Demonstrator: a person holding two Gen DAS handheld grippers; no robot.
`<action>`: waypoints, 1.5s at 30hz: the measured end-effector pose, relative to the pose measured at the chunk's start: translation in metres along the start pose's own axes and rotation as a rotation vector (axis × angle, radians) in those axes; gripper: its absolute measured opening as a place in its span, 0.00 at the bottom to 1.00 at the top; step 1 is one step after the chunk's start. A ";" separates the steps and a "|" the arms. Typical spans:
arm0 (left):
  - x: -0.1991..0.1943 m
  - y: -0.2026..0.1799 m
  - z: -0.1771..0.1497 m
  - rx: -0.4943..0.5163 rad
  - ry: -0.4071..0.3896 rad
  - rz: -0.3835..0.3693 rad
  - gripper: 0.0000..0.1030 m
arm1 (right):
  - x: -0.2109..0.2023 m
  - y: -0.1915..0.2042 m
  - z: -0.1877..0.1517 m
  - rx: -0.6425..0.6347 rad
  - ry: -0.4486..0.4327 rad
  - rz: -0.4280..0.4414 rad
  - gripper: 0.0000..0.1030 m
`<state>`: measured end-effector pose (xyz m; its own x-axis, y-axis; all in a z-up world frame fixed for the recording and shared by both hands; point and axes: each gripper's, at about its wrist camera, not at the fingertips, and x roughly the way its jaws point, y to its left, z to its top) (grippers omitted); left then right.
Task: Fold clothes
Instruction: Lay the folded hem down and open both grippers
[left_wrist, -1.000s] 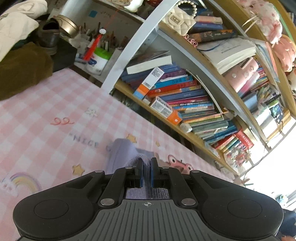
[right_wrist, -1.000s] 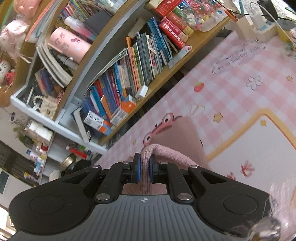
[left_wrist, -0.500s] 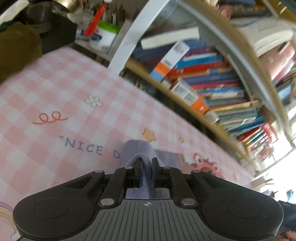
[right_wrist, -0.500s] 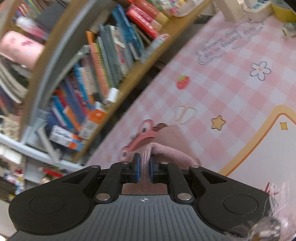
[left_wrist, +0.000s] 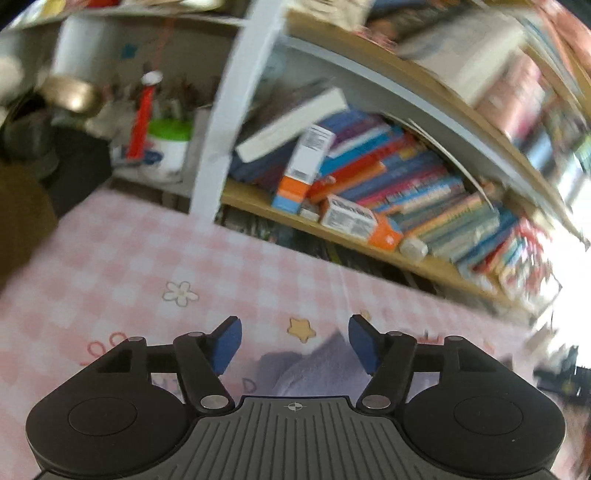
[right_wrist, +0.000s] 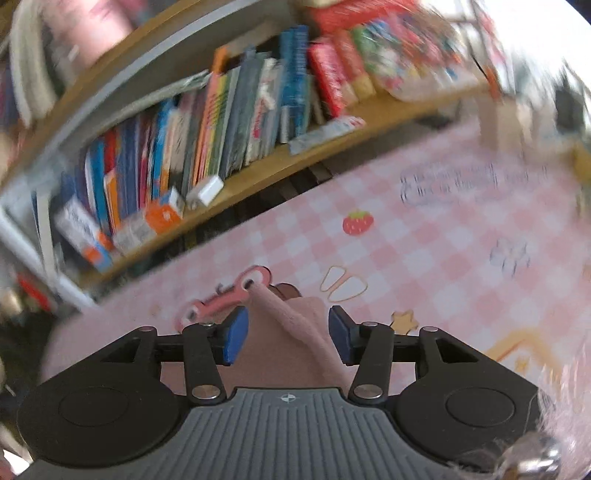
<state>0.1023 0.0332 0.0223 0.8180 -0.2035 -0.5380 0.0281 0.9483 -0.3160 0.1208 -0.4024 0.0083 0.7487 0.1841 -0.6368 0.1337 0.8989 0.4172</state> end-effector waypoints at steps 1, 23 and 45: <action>0.000 -0.004 -0.004 0.037 -0.005 -0.008 0.62 | 0.001 0.005 -0.001 -0.048 -0.003 -0.010 0.46; 0.039 0.012 -0.013 -0.017 0.062 0.134 0.32 | 0.048 -0.006 -0.006 -0.161 0.054 -0.144 0.27; -0.013 0.012 -0.066 -0.057 0.180 0.062 0.07 | -0.039 -0.035 -0.068 -0.025 0.112 0.041 0.06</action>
<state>0.0537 0.0308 -0.0261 0.7013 -0.1897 -0.6872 -0.0562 0.9462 -0.3185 0.0425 -0.4142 -0.0252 0.6756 0.2634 -0.6886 0.0866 0.8992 0.4289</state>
